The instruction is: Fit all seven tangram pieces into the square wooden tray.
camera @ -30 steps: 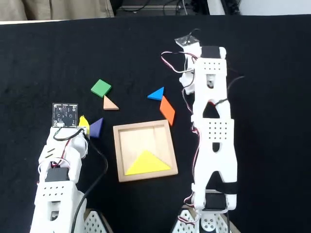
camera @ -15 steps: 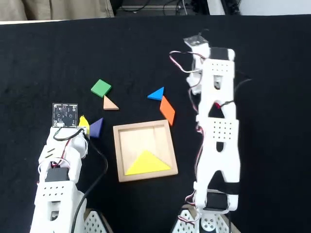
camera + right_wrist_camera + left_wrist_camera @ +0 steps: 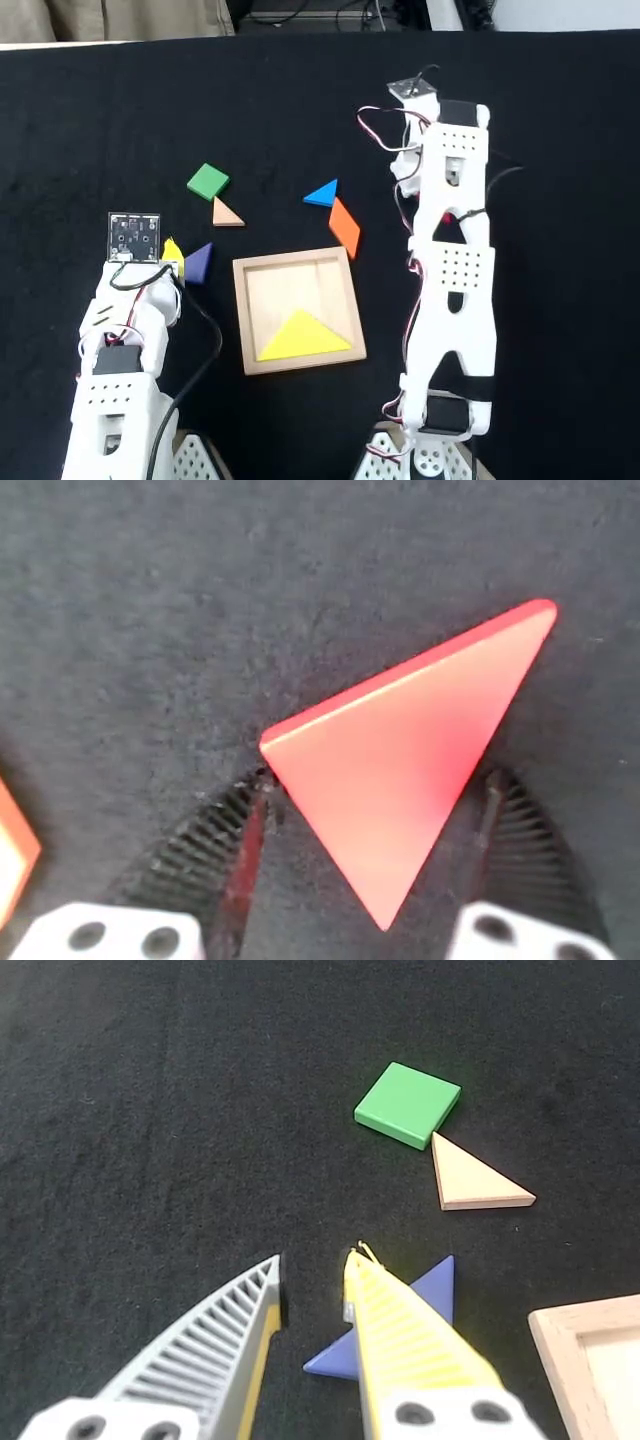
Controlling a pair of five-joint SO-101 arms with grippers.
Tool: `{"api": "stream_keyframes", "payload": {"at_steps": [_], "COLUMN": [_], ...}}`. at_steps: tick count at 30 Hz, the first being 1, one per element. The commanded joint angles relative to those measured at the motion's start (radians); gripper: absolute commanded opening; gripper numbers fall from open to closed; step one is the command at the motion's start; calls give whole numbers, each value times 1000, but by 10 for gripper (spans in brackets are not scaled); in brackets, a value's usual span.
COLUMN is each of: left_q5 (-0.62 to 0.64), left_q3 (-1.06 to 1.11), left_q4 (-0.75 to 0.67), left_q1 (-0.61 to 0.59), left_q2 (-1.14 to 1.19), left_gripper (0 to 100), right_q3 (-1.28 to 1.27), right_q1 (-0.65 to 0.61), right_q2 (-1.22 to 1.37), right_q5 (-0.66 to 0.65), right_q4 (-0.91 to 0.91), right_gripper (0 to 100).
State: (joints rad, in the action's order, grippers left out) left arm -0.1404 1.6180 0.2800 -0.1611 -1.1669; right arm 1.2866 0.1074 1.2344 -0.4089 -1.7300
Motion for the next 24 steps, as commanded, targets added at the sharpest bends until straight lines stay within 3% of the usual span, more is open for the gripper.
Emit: {"api": "stream_keyframes", "payload": {"at_steps": [1, 7, 12, 19, 24], "left_q5": [-8, -8, -8, -8, -8], "left_q3": [-7, -7, -7, -7, -7], "left_q4": [-23, -23, -23, -23, -23], "left_q1": [10, 10, 10, 10, 10], "left_q2": [-11, -11, -11, -11, -11], "left_gripper": [116, 116, 116, 116, 116], "right_q3": [21, 65, -45, -58, -44], "right_q1": [26, 21, -61, -77, -75], "right_q2": [-8, -127, -214, -170, -102], "right_q5": [-20, 18, 17, 25, 25], "right_q4": [-31, -37, -29, -2, 8], "right_gripper": [248, 248, 248, 252, 348]}}
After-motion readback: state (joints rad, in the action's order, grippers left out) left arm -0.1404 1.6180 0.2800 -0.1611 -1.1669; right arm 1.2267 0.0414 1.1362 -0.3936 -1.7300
